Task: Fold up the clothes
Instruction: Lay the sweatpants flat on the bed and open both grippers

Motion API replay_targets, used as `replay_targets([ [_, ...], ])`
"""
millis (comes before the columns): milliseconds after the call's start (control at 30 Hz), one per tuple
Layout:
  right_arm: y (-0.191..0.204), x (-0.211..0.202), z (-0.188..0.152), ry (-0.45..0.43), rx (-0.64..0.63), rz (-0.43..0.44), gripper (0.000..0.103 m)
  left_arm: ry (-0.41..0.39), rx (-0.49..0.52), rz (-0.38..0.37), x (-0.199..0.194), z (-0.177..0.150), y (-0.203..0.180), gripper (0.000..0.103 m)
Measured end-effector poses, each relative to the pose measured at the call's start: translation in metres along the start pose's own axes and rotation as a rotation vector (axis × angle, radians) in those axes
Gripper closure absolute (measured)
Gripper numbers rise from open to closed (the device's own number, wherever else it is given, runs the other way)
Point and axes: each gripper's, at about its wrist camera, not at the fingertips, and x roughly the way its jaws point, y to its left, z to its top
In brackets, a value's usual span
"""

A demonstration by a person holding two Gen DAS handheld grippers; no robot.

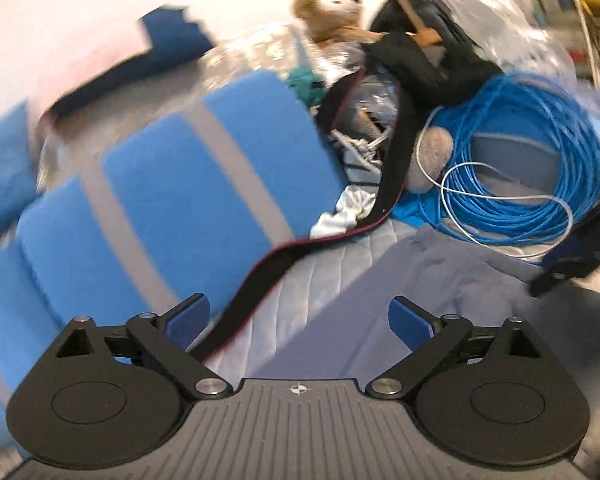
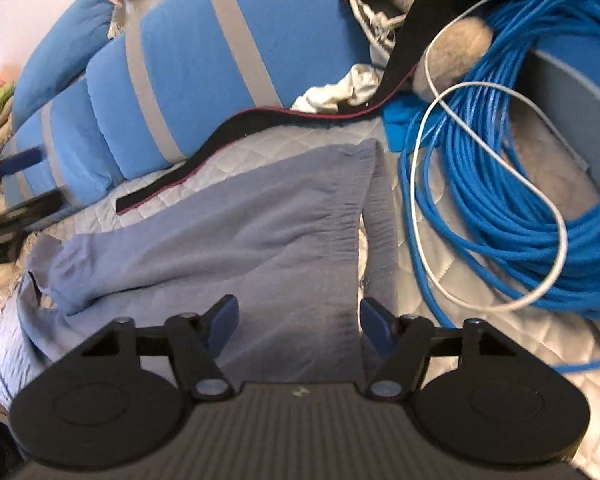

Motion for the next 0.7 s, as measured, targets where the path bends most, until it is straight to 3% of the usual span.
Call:
replay_targets([
  [300, -0.016, 0.043, 0.016, 0.025, 0.024, -0.013, 0.043, 0.02, -0.058, -0.054, -0.054, -0.075, 0.022, 0.005],
  [467, -0.028, 0.061, 0.026, 0.054, 0.062, -0.005, 0.038, 0.061, -0.141, -0.103, -0.069, -0.106, 0.034, 0.005],
  [567, -0.031, 0.067, 0.03, 0.077, 0.095, 0.035, 0.056, 0.08, -0.212, -0.131, -0.075, -0.118, 0.043, 0.005],
  [633, -0.029, 0.067, 0.032, 0.087, 0.082, 0.041, 0.058, 0.083, -0.247, -0.135, -0.078, -0.125, 0.05, 0.005],
  [700, -0.03, 0.066, 0.031, 0.094, 0.091, 0.033, 0.068, 0.082, -0.288, -0.136, -0.08, -0.128, 0.056, 0.005],
])
